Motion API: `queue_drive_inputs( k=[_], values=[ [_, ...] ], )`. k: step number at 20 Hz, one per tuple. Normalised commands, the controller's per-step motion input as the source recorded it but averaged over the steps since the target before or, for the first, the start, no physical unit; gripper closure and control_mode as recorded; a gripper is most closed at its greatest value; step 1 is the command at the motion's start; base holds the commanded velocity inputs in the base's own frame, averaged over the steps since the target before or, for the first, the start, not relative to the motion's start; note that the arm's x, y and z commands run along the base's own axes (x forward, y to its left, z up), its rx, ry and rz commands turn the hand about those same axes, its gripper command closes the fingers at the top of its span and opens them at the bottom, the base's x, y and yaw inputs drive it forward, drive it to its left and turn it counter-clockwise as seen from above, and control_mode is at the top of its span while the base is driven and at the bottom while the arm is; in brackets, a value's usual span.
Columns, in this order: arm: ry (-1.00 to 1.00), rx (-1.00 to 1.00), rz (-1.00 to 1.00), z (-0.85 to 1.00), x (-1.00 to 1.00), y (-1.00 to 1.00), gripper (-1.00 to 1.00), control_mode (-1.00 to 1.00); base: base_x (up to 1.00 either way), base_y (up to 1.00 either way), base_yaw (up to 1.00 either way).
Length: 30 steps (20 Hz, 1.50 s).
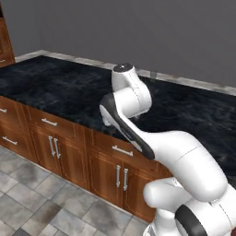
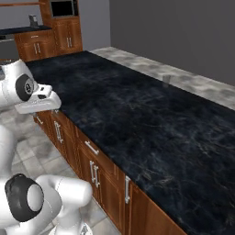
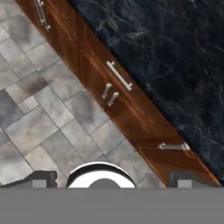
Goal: Take a straw from the drawer in front and place it inside the glass cup on the dining counter.
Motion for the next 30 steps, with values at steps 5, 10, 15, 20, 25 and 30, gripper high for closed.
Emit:
queue_drive_inputs(
  k=[5, 10, 15, 20, 25, 30],
  values=[
    [0.02, -0.33, 0.0, -0.5, 0.12, 0.87, -1.0, -1.0, 0.0, 0.0, 0.0],
    [0.03, -0.32, 0.0, -0.59, 0.21, 0.56, -1.0, -1.0, 0.0, 0.0, 0.0],
    [0.0, -0.29, 0.0, -0.51, 0.27, 0.21, -1.0, -1.0, 0.0, 0.0, 0.0],
    [0.0, -0.27, 0.0, -0.56, 0.47, 0.01, -1.0, -1.0, 0.0, 0.0, 0.0],
    [0.0, -0.18, 0.0, -0.61, 0.44, 0.0, -1.0, -1.0, 0.0, 0.0, 0.0],
    [0.0, -0.08, -0.01, -0.69, 0.35, 0.0, -1.0, -1.0, 0.0, 0.0, 0.0]
  ],
)
